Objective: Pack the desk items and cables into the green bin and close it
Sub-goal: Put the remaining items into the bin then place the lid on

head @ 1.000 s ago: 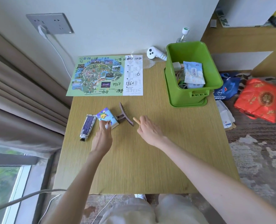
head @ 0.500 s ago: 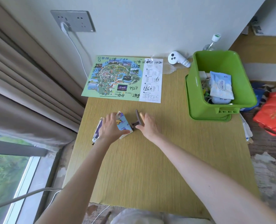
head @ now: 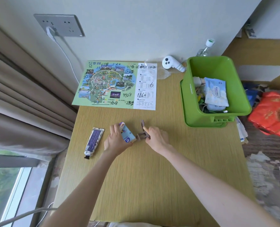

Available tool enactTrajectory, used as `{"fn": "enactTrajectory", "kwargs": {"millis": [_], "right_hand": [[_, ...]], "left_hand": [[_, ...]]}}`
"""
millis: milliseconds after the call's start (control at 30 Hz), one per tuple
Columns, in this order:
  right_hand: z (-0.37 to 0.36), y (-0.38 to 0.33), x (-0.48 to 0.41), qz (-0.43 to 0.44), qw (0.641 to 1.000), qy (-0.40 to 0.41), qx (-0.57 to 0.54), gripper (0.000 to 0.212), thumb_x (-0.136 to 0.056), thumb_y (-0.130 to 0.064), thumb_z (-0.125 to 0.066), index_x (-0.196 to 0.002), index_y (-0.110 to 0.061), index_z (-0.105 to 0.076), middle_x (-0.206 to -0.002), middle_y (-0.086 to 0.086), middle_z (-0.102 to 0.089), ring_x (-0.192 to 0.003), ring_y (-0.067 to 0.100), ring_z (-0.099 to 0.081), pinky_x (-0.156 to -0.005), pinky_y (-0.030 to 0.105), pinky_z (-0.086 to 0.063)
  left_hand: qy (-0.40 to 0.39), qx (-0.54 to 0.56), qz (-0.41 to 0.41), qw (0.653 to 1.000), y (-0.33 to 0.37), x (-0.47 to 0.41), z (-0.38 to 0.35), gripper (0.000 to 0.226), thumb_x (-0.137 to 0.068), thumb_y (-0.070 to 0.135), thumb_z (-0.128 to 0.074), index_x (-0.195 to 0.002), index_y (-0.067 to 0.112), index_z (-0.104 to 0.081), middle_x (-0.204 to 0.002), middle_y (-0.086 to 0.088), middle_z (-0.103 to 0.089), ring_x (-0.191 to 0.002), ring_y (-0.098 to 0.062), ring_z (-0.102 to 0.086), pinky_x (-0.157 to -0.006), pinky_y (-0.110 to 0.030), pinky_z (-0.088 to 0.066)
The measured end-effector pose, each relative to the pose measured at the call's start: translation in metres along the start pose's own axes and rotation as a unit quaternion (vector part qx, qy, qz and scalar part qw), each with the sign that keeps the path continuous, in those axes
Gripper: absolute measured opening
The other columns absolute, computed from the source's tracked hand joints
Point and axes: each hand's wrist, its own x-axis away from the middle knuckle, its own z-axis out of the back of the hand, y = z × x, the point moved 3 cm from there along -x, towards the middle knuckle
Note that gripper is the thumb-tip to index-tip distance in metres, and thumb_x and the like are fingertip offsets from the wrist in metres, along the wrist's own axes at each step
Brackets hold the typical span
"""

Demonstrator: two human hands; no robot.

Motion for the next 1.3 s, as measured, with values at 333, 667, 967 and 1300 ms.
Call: {"fn": "enactTrajectory", "kwargs": {"millis": [333, 667, 967, 1300], "right_hand": [[0.136, 0.053, -0.018, -0.060, 0.985, 0.138, -0.090, 0.033, -0.090, -0.027, -0.062, -0.067, -0.020, -0.039, -0.060, -0.008, -0.040, -0.047, 0.007, -0.037, -0.044, 0.024, -0.027], [0.253, 0.153, -0.020, -0.159, 0.942, 0.231, -0.182, 0.029, -0.087, -0.026, -0.064, -0.070, -0.004, -0.059, -0.065, 0.015, -0.061, -0.062, 0.029, -0.057, -0.052, 0.031, -0.035], [0.223, 0.180, -0.050, -0.168, 0.948, 0.072, -0.259, 0.035, -0.091, -0.024, -0.063, -0.073, 0.005, -0.060, -0.071, 0.025, -0.064, -0.070, 0.037, -0.065, -0.064, 0.040, -0.049], [0.228, 0.187, -0.068, -0.173, 0.963, 0.133, -0.161, 0.031, -0.102, -0.031, -0.040, -0.081, -0.010, -0.047, -0.064, 0.002, -0.048, -0.050, 0.019, -0.044, -0.046, 0.028, -0.028]], "left_hand": [[0.072, 0.141, -0.136, 0.978, 0.125, -0.042, 0.085, 0.097, -0.068, 0.056, -0.077, -0.140, 0.019, -0.023, -0.130, 0.004, -0.033, -0.108, -0.013, -0.048, -0.071, -0.036, -0.049], [0.025, 0.244, -0.224, 0.943, 0.256, -0.048, 0.117, 0.092, -0.068, 0.057, -0.079, -0.138, 0.023, -0.030, -0.126, 0.004, -0.037, -0.111, -0.013, -0.047, -0.092, -0.046, -0.051], [-0.020, 0.222, -0.203, 0.954, 0.275, -0.064, 0.095, 0.102, -0.057, 0.067, -0.077, -0.139, 0.029, -0.028, -0.123, 0.006, -0.038, -0.106, -0.013, -0.052, -0.087, -0.044, -0.054], [-0.019, 0.228, -0.188, 0.955, 0.281, -0.082, 0.090, 0.105, -0.052, 0.069, -0.075, -0.138, 0.029, -0.030, -0.125, 0.005, -0.040, -0.105, -0.008, -0.052, -0.082, -0.035, -0.055]]}}
